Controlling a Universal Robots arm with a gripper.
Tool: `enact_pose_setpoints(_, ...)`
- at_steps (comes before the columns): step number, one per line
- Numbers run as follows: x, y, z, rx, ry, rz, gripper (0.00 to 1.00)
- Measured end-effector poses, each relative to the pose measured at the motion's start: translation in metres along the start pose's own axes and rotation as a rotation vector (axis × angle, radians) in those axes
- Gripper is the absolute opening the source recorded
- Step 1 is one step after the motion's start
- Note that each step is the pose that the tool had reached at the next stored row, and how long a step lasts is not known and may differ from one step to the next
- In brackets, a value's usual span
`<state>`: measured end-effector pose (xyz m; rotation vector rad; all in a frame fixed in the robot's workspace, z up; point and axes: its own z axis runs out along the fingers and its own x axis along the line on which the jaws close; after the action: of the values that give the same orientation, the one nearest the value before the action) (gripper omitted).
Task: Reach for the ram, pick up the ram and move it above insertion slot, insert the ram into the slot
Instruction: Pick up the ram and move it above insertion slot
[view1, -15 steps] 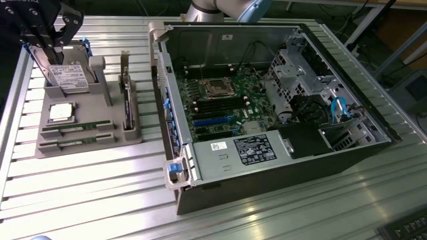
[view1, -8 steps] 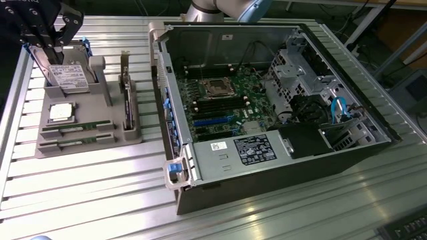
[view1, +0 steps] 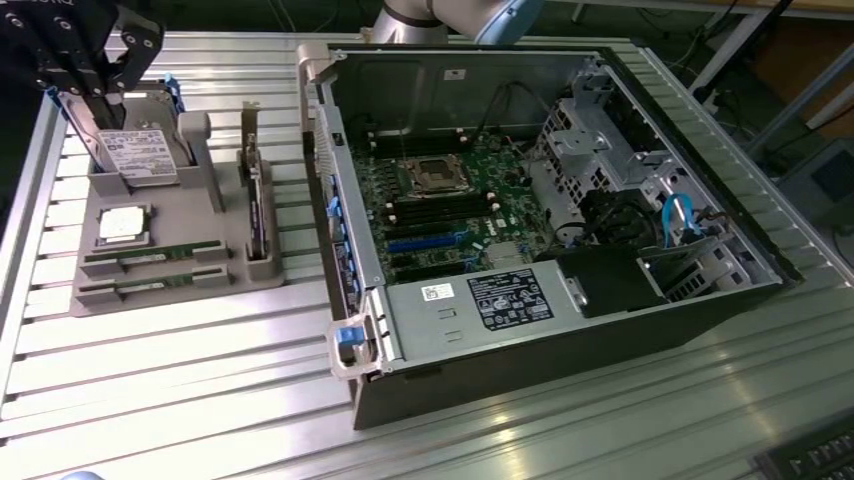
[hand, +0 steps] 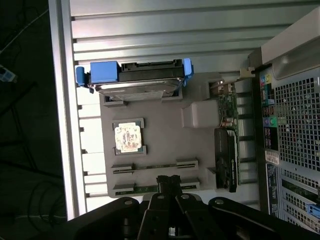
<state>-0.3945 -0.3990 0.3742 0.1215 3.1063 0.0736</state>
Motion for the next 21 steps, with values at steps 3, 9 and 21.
enact_pose_setpoints(3,0.000,0.0000,0.0001,-0.0001,-0.0002,0.000,0.11)
enact_pose_setpoints(9,0.000,0.0000,0.0001,-0.0001,-0.0002,0.000,0.11)
enact_pose_setpoints(21,0.001,-0.0014,0.0232,-0.0002,-0.0012,0.000,0.11)
